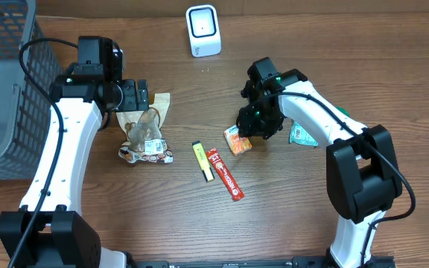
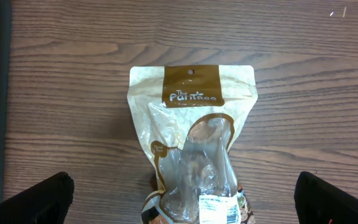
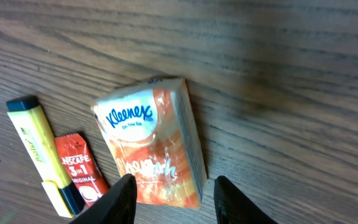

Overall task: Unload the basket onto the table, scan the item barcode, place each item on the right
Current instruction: 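Lift the Kleenex pack and turn it with the right gripper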

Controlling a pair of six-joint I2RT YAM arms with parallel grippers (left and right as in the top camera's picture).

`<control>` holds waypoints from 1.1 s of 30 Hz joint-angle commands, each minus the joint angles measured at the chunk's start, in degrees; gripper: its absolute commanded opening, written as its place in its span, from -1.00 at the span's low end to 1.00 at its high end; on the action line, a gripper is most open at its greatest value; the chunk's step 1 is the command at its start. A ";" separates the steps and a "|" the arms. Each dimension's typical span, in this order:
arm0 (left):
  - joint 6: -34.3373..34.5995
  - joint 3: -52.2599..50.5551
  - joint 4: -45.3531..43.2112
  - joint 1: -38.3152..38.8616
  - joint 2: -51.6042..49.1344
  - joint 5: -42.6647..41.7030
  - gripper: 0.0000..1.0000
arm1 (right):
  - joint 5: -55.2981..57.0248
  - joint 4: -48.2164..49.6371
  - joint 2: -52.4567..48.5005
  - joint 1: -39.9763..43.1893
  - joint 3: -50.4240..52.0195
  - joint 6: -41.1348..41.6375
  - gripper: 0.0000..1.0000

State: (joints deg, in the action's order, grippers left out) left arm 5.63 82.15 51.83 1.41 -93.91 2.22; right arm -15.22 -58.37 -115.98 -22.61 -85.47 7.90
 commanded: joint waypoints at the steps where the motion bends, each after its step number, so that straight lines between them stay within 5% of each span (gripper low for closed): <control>1: -0.28 0.98 -0.04 0.11 -0.17 0.31 1.00 | -0.96 0.22 1.09 -0.28 0.52 -0.74 -0.18; 17: -0.28 0.98 -0.04 0.11 -0.17 0.31 0.99 | -0.98 4.81 1.09 -0.57 5.18 -0.68 -0.19; 23: -0.28 0.98 -0.04 0.11 -0.17 0.31 1.00 | -1.01 6.23 1.09 -0.57 6.51 -0.50 -0.74; 33: -0.28 0.98 -0.04 0.11 -0.17 0.31 1.00 | -5.64 6.19 1.11 -0.44 6.40 -1.01 -0.93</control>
State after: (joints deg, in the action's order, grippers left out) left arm 5.65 82.15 51.83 1.41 -93.91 2.22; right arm -17.08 -52.36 -115.98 -22.92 -79.48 7.40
